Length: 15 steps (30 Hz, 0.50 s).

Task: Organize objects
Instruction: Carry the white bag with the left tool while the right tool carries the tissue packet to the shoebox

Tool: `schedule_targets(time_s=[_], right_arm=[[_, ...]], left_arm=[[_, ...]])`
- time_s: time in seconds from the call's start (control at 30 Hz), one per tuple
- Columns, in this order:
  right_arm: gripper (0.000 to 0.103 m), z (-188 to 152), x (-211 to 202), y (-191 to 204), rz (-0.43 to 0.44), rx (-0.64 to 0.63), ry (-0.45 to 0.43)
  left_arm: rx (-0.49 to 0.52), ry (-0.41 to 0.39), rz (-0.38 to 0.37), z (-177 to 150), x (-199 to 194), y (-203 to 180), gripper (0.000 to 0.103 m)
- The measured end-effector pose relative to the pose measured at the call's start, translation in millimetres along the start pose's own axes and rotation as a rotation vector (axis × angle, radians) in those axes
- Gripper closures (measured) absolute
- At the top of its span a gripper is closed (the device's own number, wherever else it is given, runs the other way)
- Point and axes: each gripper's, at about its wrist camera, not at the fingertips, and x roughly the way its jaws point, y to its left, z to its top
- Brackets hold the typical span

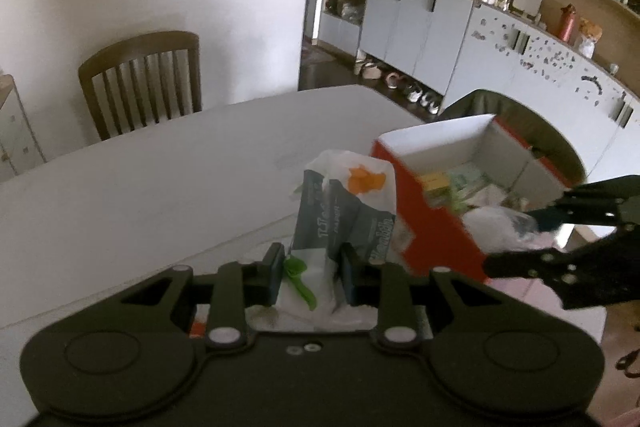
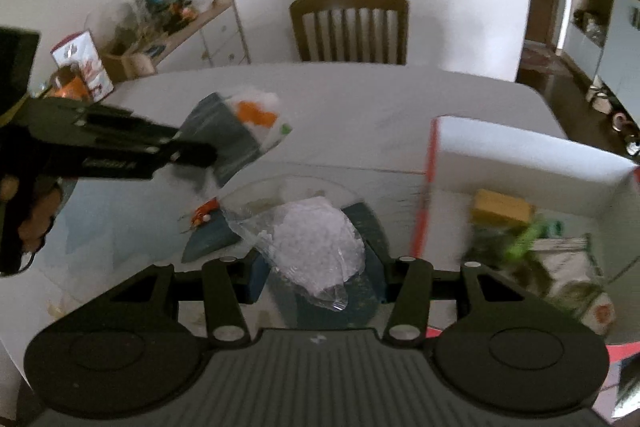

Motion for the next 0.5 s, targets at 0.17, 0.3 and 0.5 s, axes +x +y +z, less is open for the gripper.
schedule_targets(time_s=[0.17, 0.3, 0.5], right_arm=[[0.054, -6, -20, -32, -0.029, 0.008, -0.025], [0.054, -10, -30, -60, -0.049, 0.026, -0.031], [0.054, -16, -45, -107, -0.084, 0.044, -0.045]], left_arm=[[0.013, -0.001, -0.023, 9, 2, -38, 0.076], [0.028, 0.007, -0.038, 14, 13, -67, 0.076], [0.059, 0.029, -0.053, 21, 34, -106, 0.075]])
